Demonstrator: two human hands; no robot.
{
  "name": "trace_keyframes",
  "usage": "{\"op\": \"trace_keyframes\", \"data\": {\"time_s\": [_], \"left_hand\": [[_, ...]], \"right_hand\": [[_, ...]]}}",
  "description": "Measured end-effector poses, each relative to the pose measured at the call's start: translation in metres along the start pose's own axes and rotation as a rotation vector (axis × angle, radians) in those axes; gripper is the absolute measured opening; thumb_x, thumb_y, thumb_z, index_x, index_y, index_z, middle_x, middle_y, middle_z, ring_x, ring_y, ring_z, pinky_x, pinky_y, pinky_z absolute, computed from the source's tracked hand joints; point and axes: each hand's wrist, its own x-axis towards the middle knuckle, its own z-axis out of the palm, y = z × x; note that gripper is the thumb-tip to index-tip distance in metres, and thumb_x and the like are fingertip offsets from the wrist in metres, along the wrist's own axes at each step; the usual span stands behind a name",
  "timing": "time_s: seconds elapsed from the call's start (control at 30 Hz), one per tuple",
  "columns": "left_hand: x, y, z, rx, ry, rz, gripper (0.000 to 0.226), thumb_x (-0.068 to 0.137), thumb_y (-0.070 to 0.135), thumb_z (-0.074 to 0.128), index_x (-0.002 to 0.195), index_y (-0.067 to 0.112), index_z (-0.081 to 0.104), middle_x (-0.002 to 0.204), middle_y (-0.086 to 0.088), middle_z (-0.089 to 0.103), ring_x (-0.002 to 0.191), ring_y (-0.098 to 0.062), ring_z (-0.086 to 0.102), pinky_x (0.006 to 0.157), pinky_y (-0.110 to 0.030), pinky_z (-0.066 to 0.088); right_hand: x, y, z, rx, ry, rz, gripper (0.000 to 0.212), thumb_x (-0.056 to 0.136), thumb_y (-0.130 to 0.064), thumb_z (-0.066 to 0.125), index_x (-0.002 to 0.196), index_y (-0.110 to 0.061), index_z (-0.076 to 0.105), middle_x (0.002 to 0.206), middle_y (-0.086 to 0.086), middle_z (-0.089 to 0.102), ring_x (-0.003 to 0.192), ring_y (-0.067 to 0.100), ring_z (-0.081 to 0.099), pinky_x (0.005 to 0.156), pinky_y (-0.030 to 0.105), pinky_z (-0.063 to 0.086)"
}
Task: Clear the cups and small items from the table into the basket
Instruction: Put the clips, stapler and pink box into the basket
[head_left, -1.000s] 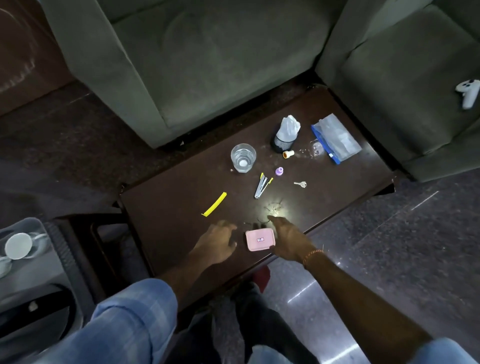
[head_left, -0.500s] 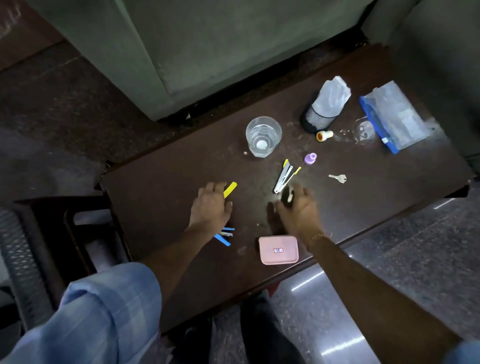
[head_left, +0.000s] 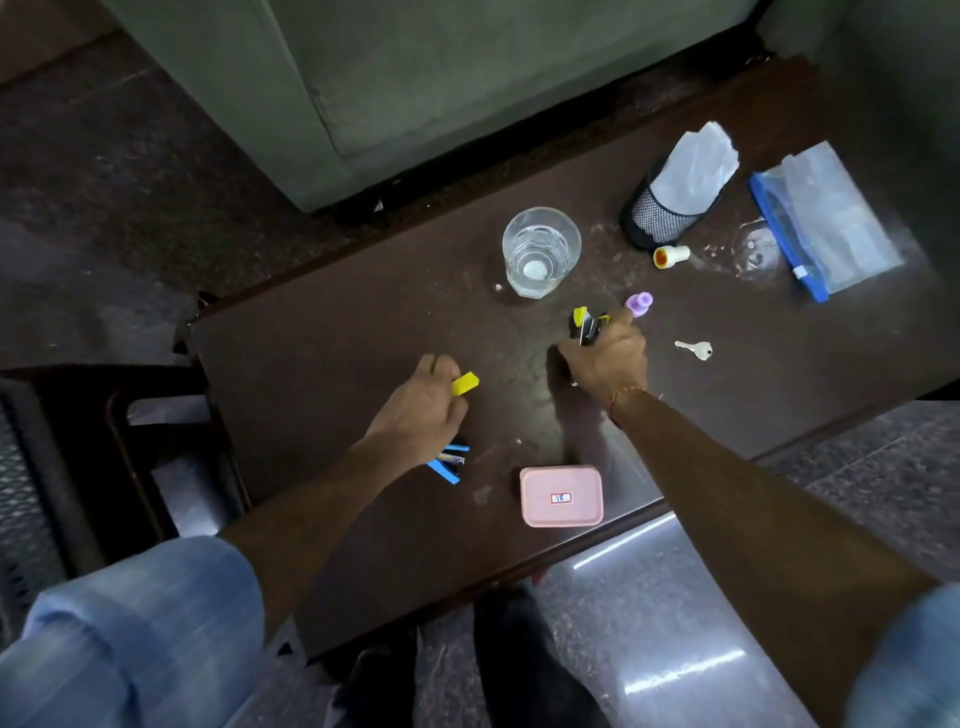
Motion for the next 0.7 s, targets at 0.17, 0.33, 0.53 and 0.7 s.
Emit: {"op": "trace_keyframes", "data": {"time_s": [0.17, 0.33, 0.53, 0.7], "left_hand": [[-0.027, -0.021, 0.005, 0.047, -0.166, 0.041, 0.042, 0.077, 0.039, 0.063, 0.110, 0.020, 0.046, 0.108, 0.003, 0.051, 0.096, -0.022, 0.059, 0.081, -0.038, 0.049], [-0.043, -0.037, 0.017, 0.247, -0.227, 0.190, 0.059, 0.072, 0.048, 0.074, 0.118, 0.021, 0.050, 0.112, 0.004, 0.047, 0.093, -0.016, 0.056, 0.081, -0.033, 0.049], [-0.046, -0.041, 0.028, 0.288, -0.133, 0.214, 0.044, 0.082, 0.039, 0.068, 0.121, 0.022, 0.053, 0.113, 0.001, 0.053, 0.099, -0.020, 0.056, 0.085, -0.037, 0.048], [-0.052, -0.043, 0.034, 0.300, -0.089, 0.231, 0.041, 0.085, 0.041, 0.065, 0.120, 0.023, 0.054, 0.111, 0.004, 0.055, 0.099, -0.018, 0.055, 0.084, -0.033, 0.045]], "right_hand": [[-0.025, 0.018, -0.022, 0.007, -0.122, -0.110, 0.019, 0.075, -0.030, 0.070, 0.066, -0.017, 0.060, 0.060, -0.004, 0.060, 0.055, 0.007, 0.055, 0.046, 0.005, 0.035], [-0.068, 0.051, -0.033, -0.287, -0.385, -0.379, 0.021, 0.075, -0.019, 0.072, 0.091, -0.009, 0.062, 0.090, 0.009, 0.057, 0.081, 0.026, 0.057, 0.072, 0.026, 0.043], [-0.107, 0.071, -0.033, -0.667, -0.523, -0.550, 0.076, 0.053, -0.066, 0.071, 0.115, -0.027, 0.051, 0.108, -0.007, 0.051, 0.087, 0.022, 0.063, 0.073, 0.034, 0.054], [-0.116, 0.080, -0.020, -0.872, -0.466, -0.651, 0.085, 0.059, -0.059, 0.076, 0.131, -0.026, 0.044, 0.125, -0.005, 0.049, 0.097, 0.022, 0.064, 0.075, 0.032, 0.051]]}}
